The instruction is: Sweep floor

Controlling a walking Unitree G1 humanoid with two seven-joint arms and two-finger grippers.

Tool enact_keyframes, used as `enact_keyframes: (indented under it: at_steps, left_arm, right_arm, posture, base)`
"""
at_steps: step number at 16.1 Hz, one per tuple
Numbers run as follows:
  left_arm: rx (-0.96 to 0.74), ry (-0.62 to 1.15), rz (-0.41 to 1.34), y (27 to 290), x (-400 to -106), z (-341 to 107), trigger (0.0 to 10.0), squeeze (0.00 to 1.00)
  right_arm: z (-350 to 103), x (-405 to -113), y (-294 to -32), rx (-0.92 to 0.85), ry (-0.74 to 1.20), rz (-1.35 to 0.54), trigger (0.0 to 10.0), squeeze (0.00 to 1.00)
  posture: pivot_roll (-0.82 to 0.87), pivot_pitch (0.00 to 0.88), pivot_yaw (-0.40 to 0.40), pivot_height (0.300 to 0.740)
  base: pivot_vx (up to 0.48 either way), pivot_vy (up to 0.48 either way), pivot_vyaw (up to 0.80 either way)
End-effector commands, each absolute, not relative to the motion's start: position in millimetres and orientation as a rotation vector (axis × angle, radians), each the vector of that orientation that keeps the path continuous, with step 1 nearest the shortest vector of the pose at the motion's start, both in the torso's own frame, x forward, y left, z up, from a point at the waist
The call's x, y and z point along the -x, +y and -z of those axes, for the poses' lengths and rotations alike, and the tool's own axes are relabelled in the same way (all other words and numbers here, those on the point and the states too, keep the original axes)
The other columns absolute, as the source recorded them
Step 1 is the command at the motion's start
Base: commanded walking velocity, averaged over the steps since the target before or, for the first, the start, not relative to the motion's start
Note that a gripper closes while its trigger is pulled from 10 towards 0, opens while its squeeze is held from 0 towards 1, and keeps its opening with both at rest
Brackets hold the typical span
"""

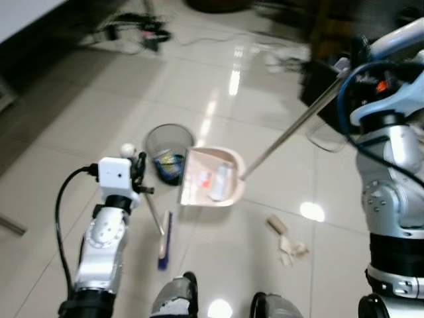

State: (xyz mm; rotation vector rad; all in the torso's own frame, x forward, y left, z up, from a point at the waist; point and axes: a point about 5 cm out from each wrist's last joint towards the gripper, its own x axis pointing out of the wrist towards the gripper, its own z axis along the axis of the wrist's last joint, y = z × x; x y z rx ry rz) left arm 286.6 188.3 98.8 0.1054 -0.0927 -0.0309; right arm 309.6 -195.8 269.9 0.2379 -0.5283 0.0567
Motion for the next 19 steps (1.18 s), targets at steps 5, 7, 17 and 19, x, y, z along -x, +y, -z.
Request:
enact_keyframes:
  at_steps: [5,7,17,19]
  left_arm:
    - [-0.136,-0.115,0.046,177.0,-282.9,-104.5,10.0,0.00]
    - [-0.138,-0.111,0.049,175.3,-282.9,-104.6,10.0,0.00]
    - [-0.140,-0.091,0.063,171.3,-283.1,-101.3,10.0,0.00]
    - [-0.138,-0.087,0.062,170.6,-282.8,-100.3,10.0,0.00]
  right_arm:
    - [-283.4,-305.7,-209.2,-0.300,-0.555,-0.006,10.0,0.00]
    - [-283.4,-305.0,-211.6,-0.307,-0.555,0.008,10.0,0.00]
    - [-287.1,-303.1,-219.7,-0.340,-0.586,0.042,10.0,0.00]
    - [-287.1,-303.3,-221.3,-0.340,-0.590,0.050,10.0,0.00]
  posture:
    - [-0.02,0.064,0.051,0.740]
    - [-0.02,0.063,0.053,0.740]
    - [-0.02,0.052,0.060,0.740]
    - [-0.02,0.051,0.061,0.740]
  base:
    - [0.160,0.000,0.80]
    - [0.281,0.000,0.80]
    - [0.283,0.000,0.00]
    - [0.287,0.000,0.00]
